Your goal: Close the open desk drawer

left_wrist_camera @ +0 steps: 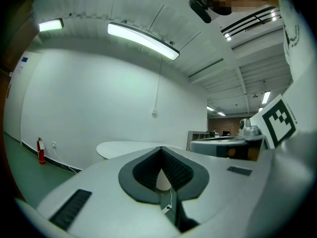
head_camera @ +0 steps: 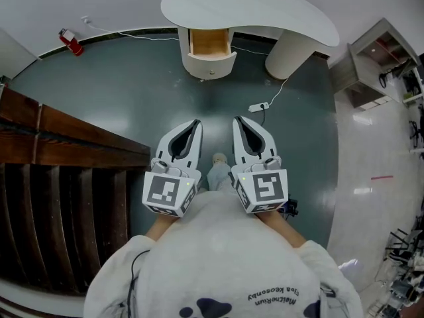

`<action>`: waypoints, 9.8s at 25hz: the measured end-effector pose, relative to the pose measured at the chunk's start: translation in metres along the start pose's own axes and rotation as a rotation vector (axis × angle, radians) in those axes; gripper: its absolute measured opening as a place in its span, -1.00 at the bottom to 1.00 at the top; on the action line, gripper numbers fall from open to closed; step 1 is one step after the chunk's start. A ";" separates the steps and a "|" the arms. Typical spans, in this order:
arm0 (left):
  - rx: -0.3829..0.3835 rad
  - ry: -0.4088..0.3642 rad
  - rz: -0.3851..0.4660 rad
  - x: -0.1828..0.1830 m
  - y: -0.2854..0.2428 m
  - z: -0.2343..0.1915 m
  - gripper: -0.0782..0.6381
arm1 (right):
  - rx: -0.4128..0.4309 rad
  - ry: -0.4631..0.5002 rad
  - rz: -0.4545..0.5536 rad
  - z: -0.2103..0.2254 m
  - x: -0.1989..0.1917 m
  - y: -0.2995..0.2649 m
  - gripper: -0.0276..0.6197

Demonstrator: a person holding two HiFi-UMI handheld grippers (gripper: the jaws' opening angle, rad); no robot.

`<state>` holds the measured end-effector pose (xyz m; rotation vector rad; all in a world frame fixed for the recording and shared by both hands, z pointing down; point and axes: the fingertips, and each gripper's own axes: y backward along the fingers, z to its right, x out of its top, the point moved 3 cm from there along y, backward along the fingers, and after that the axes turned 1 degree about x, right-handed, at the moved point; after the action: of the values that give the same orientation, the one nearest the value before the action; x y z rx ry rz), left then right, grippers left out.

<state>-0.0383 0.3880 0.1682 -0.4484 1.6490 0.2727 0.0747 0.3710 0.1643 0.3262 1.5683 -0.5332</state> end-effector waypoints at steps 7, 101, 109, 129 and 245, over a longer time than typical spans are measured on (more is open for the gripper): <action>0.037 -0.014 0.018 0.010 -0.059 -0.010 -0.76 | 0.055 0.003 0.014 0.046 0.009 -0.049 -0.86; -0.097 -0.017 -0.202 -0.030 -0.371 -0.216 -0.76 | 0.026 -0.021 -0.178 0.192 -0.042 -0.377 -0.86; -0.106 0.011 -0.222 -0.057 -0.379 -0.217 -0.76 | 0.025 -0.034 -0.216 0.196 -0.072 -0.381 -0.86; -0.177 -0.047 -0.300 -0.147 -0.400 -0.227 -0.76 | 0.023 -0.073 -0.348 0.184 -0.163 -0.397 -0.86; -0.052 0.091 -0.529 -0.300 -0.476 -0.313 -0.76 | 0.034 -0.198 -0.832 0.194 -0.408 -0.527 -0.57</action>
<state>-0.0839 -0.1324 0.5442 -0.9242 1.5504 -0.1018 0.0002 -0.1294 0.6392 -0.3767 1.4585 -1.1908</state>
